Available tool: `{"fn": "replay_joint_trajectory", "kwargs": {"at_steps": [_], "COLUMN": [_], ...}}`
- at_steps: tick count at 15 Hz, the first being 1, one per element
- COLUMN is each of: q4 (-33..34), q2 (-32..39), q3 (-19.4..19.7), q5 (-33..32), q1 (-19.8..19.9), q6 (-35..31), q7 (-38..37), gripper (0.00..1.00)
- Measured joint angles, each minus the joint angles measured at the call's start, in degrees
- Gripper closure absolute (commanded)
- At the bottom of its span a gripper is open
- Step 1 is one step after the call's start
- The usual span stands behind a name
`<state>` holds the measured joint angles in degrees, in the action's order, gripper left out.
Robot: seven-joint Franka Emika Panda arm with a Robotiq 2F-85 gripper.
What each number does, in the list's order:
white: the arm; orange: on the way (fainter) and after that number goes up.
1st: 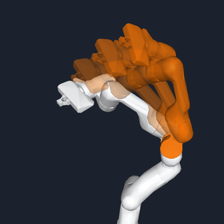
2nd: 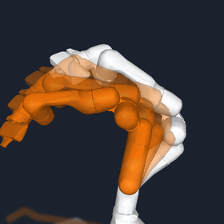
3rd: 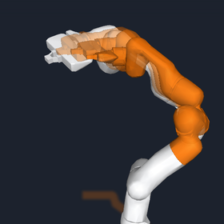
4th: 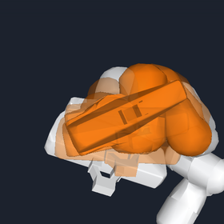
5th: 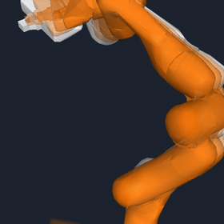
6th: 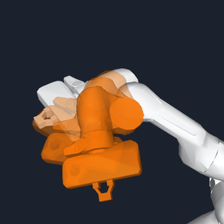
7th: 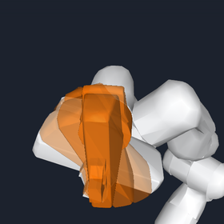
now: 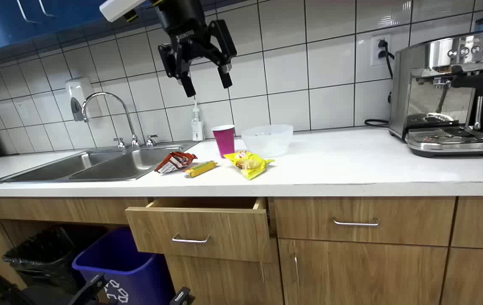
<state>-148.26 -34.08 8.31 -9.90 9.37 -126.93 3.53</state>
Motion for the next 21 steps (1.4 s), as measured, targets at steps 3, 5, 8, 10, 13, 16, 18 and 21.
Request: {"fn": "replay_joint_trajectory", "kwargs": {"at_steps": [3,5,8,10,13,16,18,21], "q4": [0.0,0.0,0.0,-0.1,-0.6,-1.1,-1.4,-1.7], "q2": [0.0,0.0,0.0,0.5,2.8,5.4,7.0,9.5], "q3": [0.0,0.0,0.0,0.0,0.0,0.0,0.0,0.0], "q5": [0.0,0.0,0.0,0.0,0.0,0.1,0.1,0.1], "q1": [0.0,0.0,0.0,0.0,-0.6,-1.9,-3.0,-4.9], "q6": [0.0,0.0,0.0,0.0,0.0,0.0,-0.1,-1.0], "q7": [0.0,0.0,0.0,0.0,1.2,3.1,5.2,8.9], "gripper": [0.00,0.00,0.00,0.00,0.00,0.00,0.00,0.00]}}
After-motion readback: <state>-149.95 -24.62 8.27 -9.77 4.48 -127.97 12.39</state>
